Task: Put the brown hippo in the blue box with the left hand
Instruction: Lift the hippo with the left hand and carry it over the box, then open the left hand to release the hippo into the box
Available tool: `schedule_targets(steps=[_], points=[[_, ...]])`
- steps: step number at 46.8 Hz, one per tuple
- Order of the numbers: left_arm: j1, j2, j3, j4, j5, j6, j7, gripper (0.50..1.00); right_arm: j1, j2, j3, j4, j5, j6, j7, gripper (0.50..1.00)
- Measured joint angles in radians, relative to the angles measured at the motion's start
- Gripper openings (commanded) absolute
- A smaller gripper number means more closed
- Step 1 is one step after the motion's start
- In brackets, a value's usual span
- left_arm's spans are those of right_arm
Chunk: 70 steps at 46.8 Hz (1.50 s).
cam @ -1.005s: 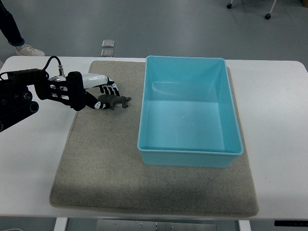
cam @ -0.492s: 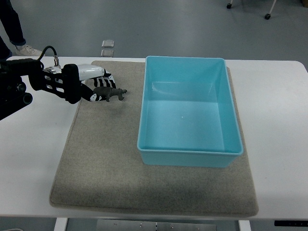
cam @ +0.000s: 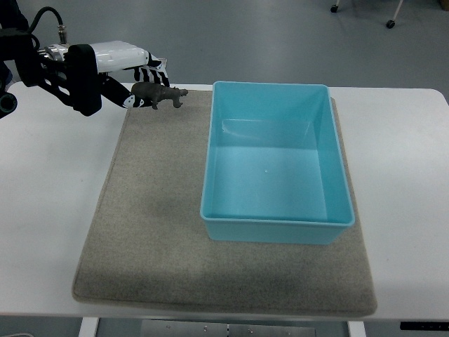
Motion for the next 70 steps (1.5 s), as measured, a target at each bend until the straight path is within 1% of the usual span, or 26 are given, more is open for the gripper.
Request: schedule_targets(steps=[7,13,20,25,29,37,44,45,47,48,49,50,51,54,57,58,62,70], points=[[-0.048,-0.018,0.012,-0.042,0.000,-0.024,0.001,0.500,0.000,0.000,0.000,0.000,0.000,0.000,0.000,0.936],[-0.098,-0.125,0.071,-0.036,0.000,-0.026,0.005,0.500,0.000,0.000,0.000,0.000,0.000,0.000,0.000,0.936],[-0.144,-0.190,0.125,-0.024,-0.005,-0.017,0.009,0.500,0.000,0.000,0.000,0.000,0.000,0.000,0.000,0.936],[-0.143,-0.286,0.130,0.014,-0.006,-0.012,0.014,0.500,0.000,0.000,0.000,0.000,0.000,0.000,0.000,0.936],[-0.134,-0.341,0.139,0.052,-0.008,-0.011,0.015,0.500,0.000,0.000,0.000,0.000,0.000,0.000,0.000,0.936],[-0.110,-0.397,0.156,0.104,-0.008,-0.009,0.016,0.500,0.000,0.000,0.000,0.000,0.000,0.000,0.000,0.936],[-0.079,-0.423,0.157,0.136,-0.009,-0.003,0.016,0.500,0.000,0.000,0.000,0.000,0.000,0.000,0.000,0.936],[-0.074,-0.426,0.158,0.138,-0.009,0.001,0.016,0.508,0.000,0.000,0.000,0.000,0.000,0.000,0.000,0.936],[-0.066,-0.430,0.158,0.140,-0.010,0.018,0.015,0.576,0.000,0.000,0.000,0.000,0.000,0.000,0.000,0.936],[-0.063,-0.431,0.158,0.140,-0.010,0.028,0.014,0.636,0.000,0.000,0.000,0.000,0.000,0.000,0.000,0.936],[-0.059,-0.432,0.158,0.140,-0.011,0.039,0.014,0.717,0.000,0.000,0.000,0.000,0.000,0.000,0.000,0.936],[-0.054,-0.433,0.158,0.140,-0.011,0.054,0.014,0.775,0.000,0.000,0.000,0.000,0.000,0.000,0.000,0.936],[-0.051,-0.433,0.158,0.140,-0.011,0.066,0.014,0.805,0.000,0.000,0.000,0.000,0.000,0.000,0.000,0.936],[-0.043,-0.433,0.158,0.139,-0.013,0.093,0.014,0.855,0.000,0.000,0.000,0.000,0.000,0.000,0.000,0.936],[-0.040,-0.433,0.158,0.133,-0.016,0.098,0.014,0.936,0.000,0.000,0.000,0.000,0.000,0.000,0.000,0.936],[-0.040,-0.433,0.158,0.132,-0.016,0.098,0.014,0.956,0.000,0.000,0.000,0.000,0.000,0.000,0.000,0.936],[-0.040,-0.426,0.157,0.127,-0.023,0.098,0.013,0.996,0.000,0.000,0.000,0.000,0.000,0.000,0.000,0.936],[-0.040,-0.403,0.155,0.118,-0.115,0.090,0.011,0.996,0.000,0.000,0.000,0.000,0.000,0.000,0.000,0.936]])
